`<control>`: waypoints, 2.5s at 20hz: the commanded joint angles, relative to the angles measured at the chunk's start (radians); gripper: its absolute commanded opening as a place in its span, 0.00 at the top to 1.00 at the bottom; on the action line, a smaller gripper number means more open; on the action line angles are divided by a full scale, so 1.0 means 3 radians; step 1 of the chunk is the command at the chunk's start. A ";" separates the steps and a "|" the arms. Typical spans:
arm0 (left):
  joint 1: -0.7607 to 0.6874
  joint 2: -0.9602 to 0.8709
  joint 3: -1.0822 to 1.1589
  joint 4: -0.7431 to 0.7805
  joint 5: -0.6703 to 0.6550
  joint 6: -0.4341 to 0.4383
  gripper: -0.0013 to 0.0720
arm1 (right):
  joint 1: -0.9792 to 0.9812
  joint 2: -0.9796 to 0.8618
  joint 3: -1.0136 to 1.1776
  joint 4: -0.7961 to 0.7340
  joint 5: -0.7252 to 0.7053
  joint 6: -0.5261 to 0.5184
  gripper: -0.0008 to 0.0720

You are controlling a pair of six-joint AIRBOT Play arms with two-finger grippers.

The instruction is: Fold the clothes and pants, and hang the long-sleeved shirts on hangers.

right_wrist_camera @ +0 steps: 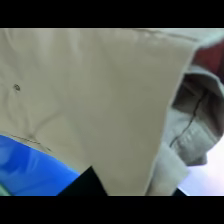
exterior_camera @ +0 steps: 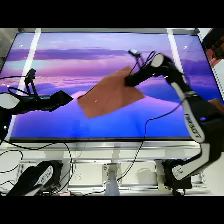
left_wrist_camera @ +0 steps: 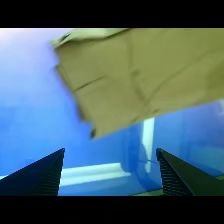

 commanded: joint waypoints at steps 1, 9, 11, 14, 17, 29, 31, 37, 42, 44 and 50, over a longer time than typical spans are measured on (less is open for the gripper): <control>0.0003 0.0003 0.0004 0.0000 0.0000 0.0000 0.11 | -0.0317 0.0559 0.0001 -0.0656 -0.0111 0.0670 0.98; 0.0004 0.0003 0.0004 0.0000 0.0000 0.0000 0.11 | -0.1663 0.1138 0.0001 -0.1233 -0.0023 0.1460 0.98; 0.0003 0.0003 0.0004 0.0000 0.0000 0.0000 0.11 | -0.2101 0.1151 0.0001 -0.1310 0.0178 0.1582 0.98; 0.0003 0.0003 0.0004 0.0000 0.0000 0.0000 0.11 | -0.2720 0.1174 0.0001 -0.1333 0.0477 0.1746 0.98; 0.0003 0.0003 0.0003 0.0000 0.0000 0.0000 0.11 | -0.3231 0.1289 0.0000 -0.1497 0.0587 0.1745 0.98; 0.0003 0.0003 0.0001 0.0000 0.0000 0.0000 0.11 | -0.4456 0.1431 -0.0853 -0.2126 0.1569 0.1563 0.98; 0.0003 0.0003 0.0001 0.0000 0.0000 0.0000 0.11 | -0.4489 0.1431 -0.1090 -0.2102 0.1574 0.1428 0.59; 0.0004 0.0003 0.0001 0.0000 0.0000 0.0000 0.11 | -0.4486 0.1508 -0.1203 -0.1399 0.1526 0.1339 0.03; 0.0004 0.0003 0.0001 0.0000 0.0000 0.0000 0.11 | -0.4314 0.1701 -0.0848 0.0315 0.1156 0.1048 0.25; 0.0004 0.0003 0.0001 0.0000 0.0000 0.0000 0.11 | -0.3918 0.1775 -0.0740 0.0893 0.1040 0.0851 0.51; 0.0003 0.0003 0.0001 0.0000 0.0000 0.0000 0.11 | -0.1990 0.1901 -0.0638 0.0603 0.0862 0.0526 0.98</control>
